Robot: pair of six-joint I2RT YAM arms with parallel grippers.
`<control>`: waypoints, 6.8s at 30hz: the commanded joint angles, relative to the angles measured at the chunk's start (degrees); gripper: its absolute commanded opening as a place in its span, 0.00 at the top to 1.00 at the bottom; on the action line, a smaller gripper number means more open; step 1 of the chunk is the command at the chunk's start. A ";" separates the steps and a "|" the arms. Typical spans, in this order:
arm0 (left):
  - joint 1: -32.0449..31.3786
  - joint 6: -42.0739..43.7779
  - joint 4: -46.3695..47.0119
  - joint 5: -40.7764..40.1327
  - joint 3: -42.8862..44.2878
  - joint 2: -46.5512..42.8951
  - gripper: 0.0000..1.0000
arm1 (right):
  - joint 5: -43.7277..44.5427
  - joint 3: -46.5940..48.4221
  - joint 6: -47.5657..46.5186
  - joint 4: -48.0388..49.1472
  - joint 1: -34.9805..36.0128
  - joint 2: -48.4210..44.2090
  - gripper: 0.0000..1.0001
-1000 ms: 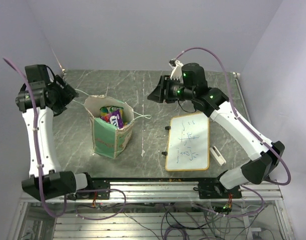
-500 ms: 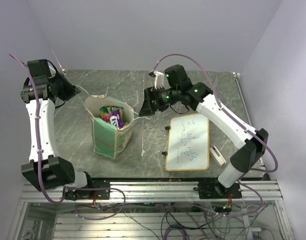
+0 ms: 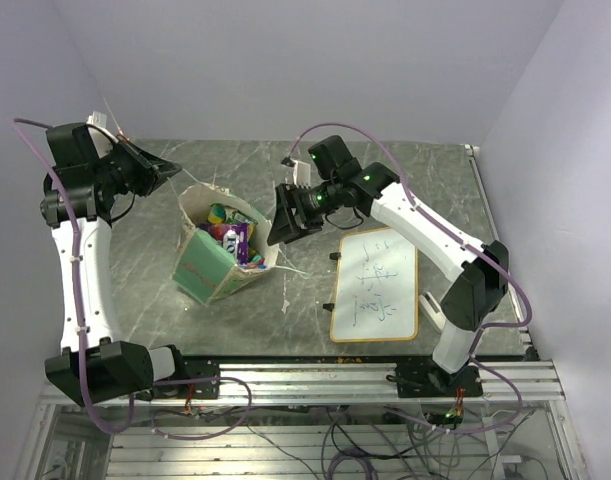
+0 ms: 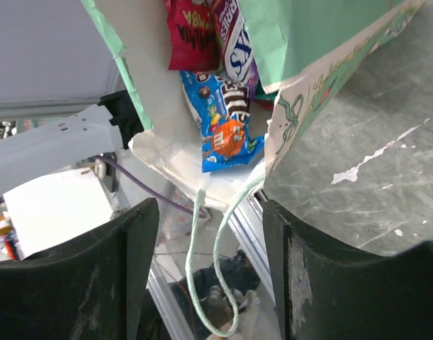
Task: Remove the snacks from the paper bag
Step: Adjust the paper bag at the center of the board, then pick up the snack from the paper bag, then place the snack at the center of the board.
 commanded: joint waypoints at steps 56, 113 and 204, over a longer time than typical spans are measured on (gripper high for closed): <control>-2.85 -9.00 7.70 14.10 -21.06 -20.46 0.93 | 16.76 -12.84 -7.33 4.33 3.66 -4.55 0.68; -3.40 -15.98 2.30 19.57 -10.76 -15.76 0.93 | 47.74 -26.88 17.14 64.44 18.65 9.11 0.58; -1.65 12.48 -25.08 5.74 3.22 -10.11 0.93 | 27.52 -0.25 13.03 41.03 -20.49 18.54 1.00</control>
